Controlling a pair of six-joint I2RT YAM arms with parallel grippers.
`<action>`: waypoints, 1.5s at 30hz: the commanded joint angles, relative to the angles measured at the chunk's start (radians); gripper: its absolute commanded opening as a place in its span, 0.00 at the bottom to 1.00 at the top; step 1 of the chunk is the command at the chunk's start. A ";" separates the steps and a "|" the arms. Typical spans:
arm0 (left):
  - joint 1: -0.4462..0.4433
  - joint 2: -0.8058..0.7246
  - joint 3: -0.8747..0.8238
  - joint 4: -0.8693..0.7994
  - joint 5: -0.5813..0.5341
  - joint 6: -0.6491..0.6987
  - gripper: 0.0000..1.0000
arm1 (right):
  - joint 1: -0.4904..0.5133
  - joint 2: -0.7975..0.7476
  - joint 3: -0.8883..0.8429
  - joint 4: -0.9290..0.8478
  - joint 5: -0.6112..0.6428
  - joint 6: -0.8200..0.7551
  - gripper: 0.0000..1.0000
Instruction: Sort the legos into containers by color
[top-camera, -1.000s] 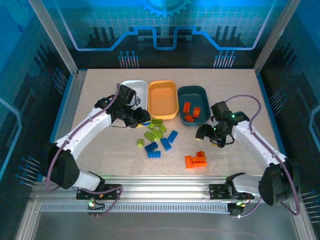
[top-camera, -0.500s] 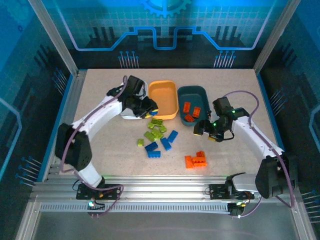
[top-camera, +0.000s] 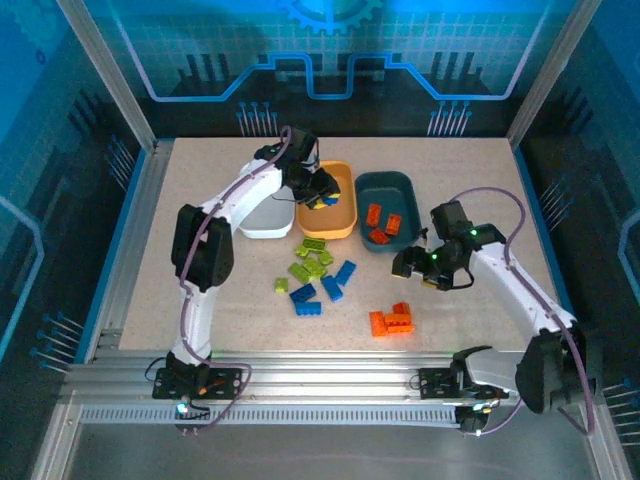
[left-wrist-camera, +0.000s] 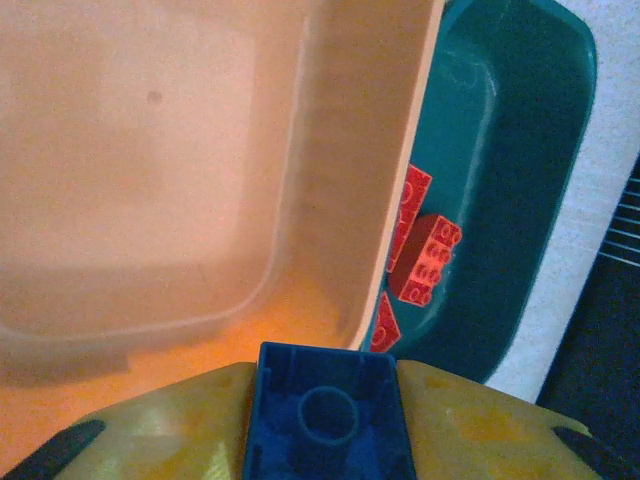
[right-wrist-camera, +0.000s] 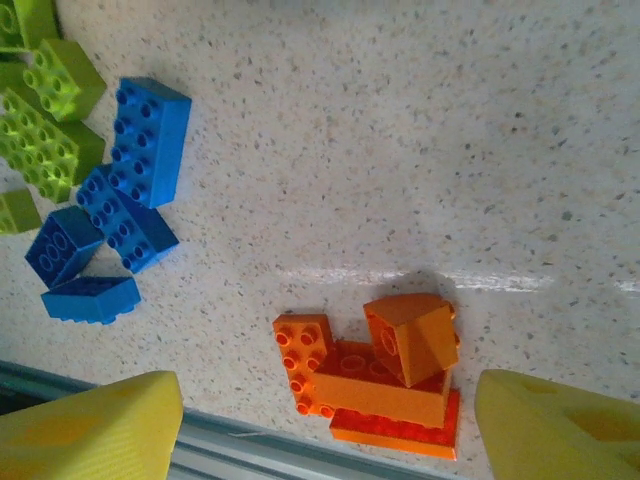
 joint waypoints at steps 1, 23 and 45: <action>-0.004 0.044 0.056 -0.103 0.026 0.048 0.39 | -0.023 -0.071 -0.034 -0.034 0.015 0.025 0.78; -0.169 -0.078 0.005 -0.245 -0.183 0.336 0.71 | -0.175 -0.071 -0.047 -0.080 -0.027 -0.112 0.78; -0.406 0.007 -0.165 -0.201 -0.376 0.429 0.69 | -0.251 -0.030 -0.046 -0.060 -0.112 -0.139 0.76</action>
